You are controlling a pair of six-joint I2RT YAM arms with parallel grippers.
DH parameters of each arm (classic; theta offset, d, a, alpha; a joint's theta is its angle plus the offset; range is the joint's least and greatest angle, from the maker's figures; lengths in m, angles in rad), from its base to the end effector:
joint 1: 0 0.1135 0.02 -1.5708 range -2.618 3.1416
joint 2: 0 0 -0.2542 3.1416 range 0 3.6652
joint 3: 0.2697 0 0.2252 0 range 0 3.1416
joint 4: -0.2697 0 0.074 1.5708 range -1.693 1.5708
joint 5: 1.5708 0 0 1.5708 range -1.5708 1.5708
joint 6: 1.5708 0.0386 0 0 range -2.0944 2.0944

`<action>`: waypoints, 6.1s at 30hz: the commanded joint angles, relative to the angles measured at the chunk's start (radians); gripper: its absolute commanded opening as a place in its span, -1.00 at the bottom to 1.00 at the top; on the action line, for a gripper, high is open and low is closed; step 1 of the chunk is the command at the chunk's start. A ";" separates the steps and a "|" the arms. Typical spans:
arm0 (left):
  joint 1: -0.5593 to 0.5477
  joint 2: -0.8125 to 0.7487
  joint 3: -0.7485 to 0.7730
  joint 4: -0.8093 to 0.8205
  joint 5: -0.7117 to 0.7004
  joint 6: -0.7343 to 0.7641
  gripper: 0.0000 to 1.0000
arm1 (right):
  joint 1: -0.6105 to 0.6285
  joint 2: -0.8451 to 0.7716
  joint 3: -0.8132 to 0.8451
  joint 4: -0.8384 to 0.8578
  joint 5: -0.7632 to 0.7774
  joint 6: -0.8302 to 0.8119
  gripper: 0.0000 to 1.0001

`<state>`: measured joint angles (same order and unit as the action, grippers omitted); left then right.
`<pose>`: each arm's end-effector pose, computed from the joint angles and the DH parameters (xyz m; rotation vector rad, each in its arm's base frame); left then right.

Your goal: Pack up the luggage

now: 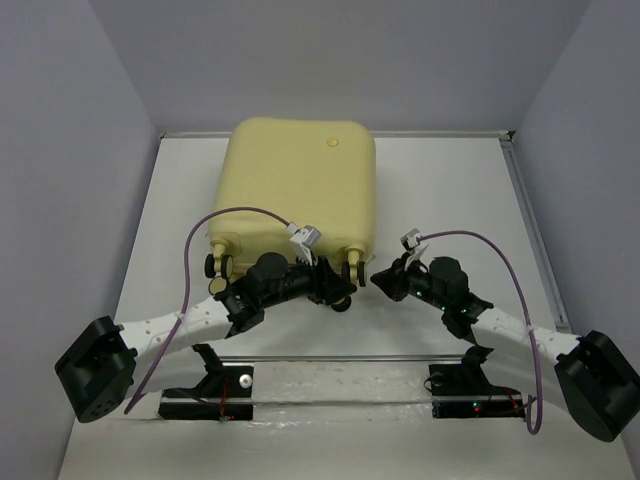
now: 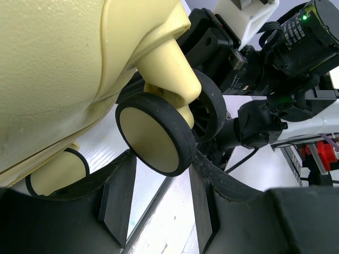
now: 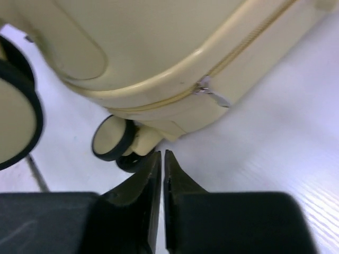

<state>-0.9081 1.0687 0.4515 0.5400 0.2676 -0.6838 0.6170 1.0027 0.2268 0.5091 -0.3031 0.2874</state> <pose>0.1275 -0.1799 0.2511 0.4335 1.8018 -1.3895 0.1459 0.1177 0.1894 -0.5333 1.8486 0.8999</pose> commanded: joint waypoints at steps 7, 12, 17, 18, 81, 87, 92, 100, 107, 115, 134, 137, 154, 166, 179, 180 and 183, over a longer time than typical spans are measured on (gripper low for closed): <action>0.003 -0.059 0.050 0.193 0.001 -0.003 0.07 | -0.121 0.030 0.066 0.029 0.079 -0.165 -0.20; 0.003 -0.061 0.053 0.189 0.005 0.000 0.08 | -0.183 0.082 0.068 0.118 -0.022 -0.185 -0.11; 0.003 -0.058 0.056 0.178 0.013 0.004 0.08 | -0.183 0.157 0.120 0.123 -0.159 -0.218 -0.05; 0.003 -0.058 0.055 0.178 0.013 0.003 0.08 | -0.183 0.163 0.141 0.106 -0.163 -0.240 -0.05; 0.005 0.269 0.606 0.094 0.005 0.012 0.07 | 0.743 0.661 0.109 1.130 0.771 0.159 -0.86; 0.005 0.280 0.662 -0.038 0.015 0.033 0.80 | 0.753 0.759 0.115 1.186 0.910 0.196 -0.87; 0.006 0.035 0.558 -0.266 -0.160 0.157 0.94 | 0.753 0.576 -0.006 0.993 1.018 0.243 -0.86; 0.014 -0.354 0.480 -1.003 -0.666 0.110 0.72 | 0.744 0.301 0.045 0.380 1.015 0.300 -0.86; 0.015 -0.532 0.389 -1.298 -0.791 -0.149 0.78 | 0.702 0.108 0.155 -0.058 1.093 0.346 -0.14; 0.026 -0.388 0.343 -1.244 -0.924 -0.169 0.98 | 0.626 -0.018 0.209 -0.261 1.104 0.325 0.33; 0.288 -0.332 0.269 -0.871 -0.665 0.110 0.49 | 0.521 0.125 0.327 -0.238 1.032 0.240 0.32; 0.288 -0.288 0.285 -0.845 -0.619 0.132 0.55 | 0.509 0.160 0.344 -0.233 1.018 0.243 0.42; 0.287 -0.303 0.211 -0.666 -0.410 0.095 0.88 | 0.331 0.272 0.260 0.134 0.869 0.035 0.21; 0.287 -0.302 0.133 -0.548 -0.314 0.036 0.74 | 0.276 0.206 0.132 0.246 0.785 0.030 0.32; 0.288 -0.418 0.098 -0.491 -0.310 -0.006 -0.88 | 0.141 0.146 0.066 0.345 0.657 0.008 0.18; 0.288 -0.427 0.098 -0.491 -0.312 -0.010 -0.89 | 0.141 0.136 0.049 0.357 0.647 0.027 0.18; 0.288 -0.455 0.114 -0.489 -0.297 -0.032 -0.89 | 0.141 0.117 -0.058 0.440 0.607 0.106 0.30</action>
<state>-0.6132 0.6907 0.5301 -0.1062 -0.0883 -0.6834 0.7628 1.1568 0.2749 0.7715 0.3550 0.3119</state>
